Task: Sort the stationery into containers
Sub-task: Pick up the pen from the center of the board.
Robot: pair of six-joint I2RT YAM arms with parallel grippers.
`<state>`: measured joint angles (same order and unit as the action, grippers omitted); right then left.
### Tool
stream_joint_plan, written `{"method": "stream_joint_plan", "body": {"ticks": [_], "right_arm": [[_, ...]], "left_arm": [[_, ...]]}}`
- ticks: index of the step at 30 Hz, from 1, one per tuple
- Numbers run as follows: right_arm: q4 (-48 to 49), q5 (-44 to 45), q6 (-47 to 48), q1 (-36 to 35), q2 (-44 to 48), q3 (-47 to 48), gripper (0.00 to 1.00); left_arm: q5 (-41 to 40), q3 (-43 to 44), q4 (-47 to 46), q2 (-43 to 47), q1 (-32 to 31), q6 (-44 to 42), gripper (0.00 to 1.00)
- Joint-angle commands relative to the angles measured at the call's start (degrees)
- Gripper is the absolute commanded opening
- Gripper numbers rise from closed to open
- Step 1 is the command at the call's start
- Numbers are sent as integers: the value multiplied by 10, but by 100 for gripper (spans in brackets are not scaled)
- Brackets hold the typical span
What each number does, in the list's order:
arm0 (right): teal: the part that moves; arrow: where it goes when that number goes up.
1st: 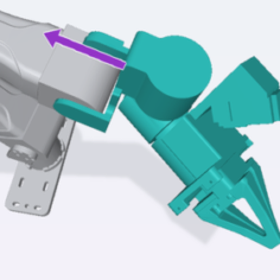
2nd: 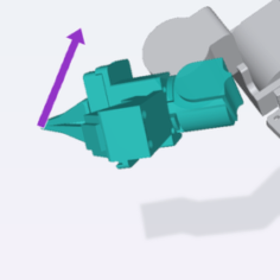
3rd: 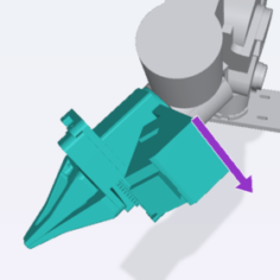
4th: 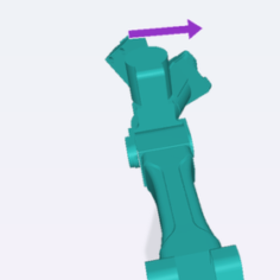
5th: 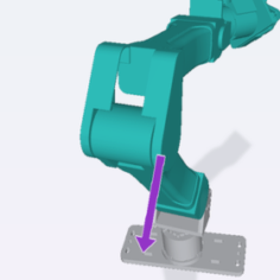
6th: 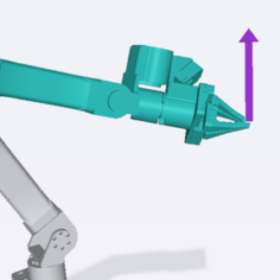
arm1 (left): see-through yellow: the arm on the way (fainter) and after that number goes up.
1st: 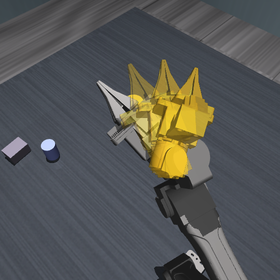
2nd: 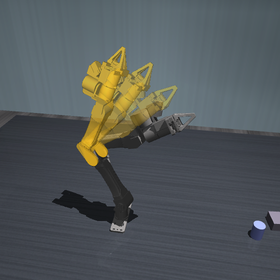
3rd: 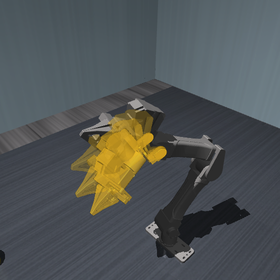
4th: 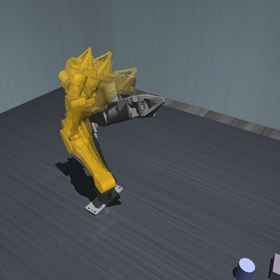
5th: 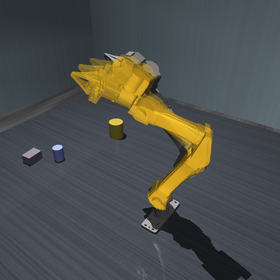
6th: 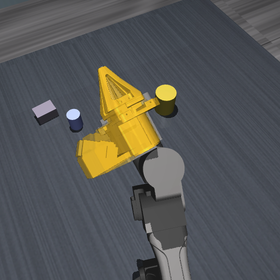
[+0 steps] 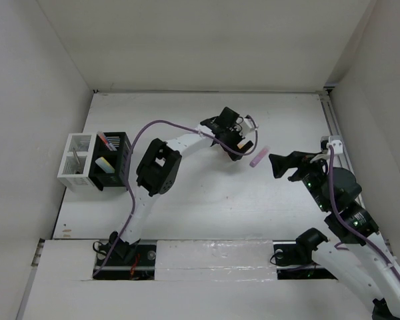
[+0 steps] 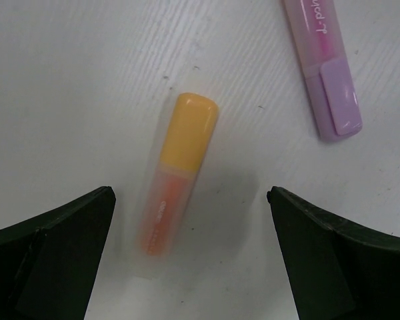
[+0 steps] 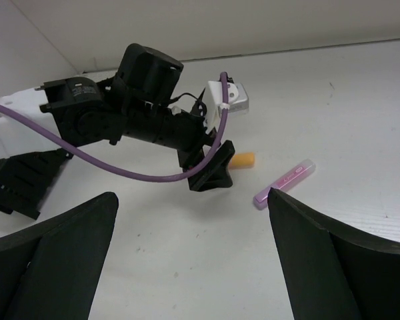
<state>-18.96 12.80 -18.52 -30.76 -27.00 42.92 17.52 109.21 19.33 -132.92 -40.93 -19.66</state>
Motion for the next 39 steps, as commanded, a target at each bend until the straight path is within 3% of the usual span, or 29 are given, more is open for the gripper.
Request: {"method": "stream_joint_plan", "body": {"ticks": [1,8,11,16,19,21,26,30,31,32,34,39], "right_arm": [[23,-11,9,1,-2,8,100],[23,-11,14,1,-2,2,100],[23,-11,14,1,-2,2,100],[23,-11,14,1,9,2,100],[17,-11,14,1,9,2,100],[17,-11,14,1,14,2,100],[17,-11,14,1,20,2,100],[17,-11,14,1,25,2,100],[23,-11,14,1,25,2,100],[30,-11,9,1,30,-4,100],[35,-11,9,1,30,-9,100],[60,-22,-2,1,20,-34,100]], "left_arm": [[-4,3,-11,-8,-11,-11,100],[-9,40,11,-43,-11,2,98],[-9,45,11,-48,-11,2,91],[-9,40,18,-53,0,13,43],[-9,35,18,-53,0,13,27],[-9,29,18,-53,0,13,2],[-21,41,35,-26,5,37,0],[-96,80,32,40,11,93,0],[-135,86,25,60,11,109,0],[-237,109,17,131,16,155,0],[-262,121,28,162,16,179,0],[-429,156,90,243,34,272,0]]}}
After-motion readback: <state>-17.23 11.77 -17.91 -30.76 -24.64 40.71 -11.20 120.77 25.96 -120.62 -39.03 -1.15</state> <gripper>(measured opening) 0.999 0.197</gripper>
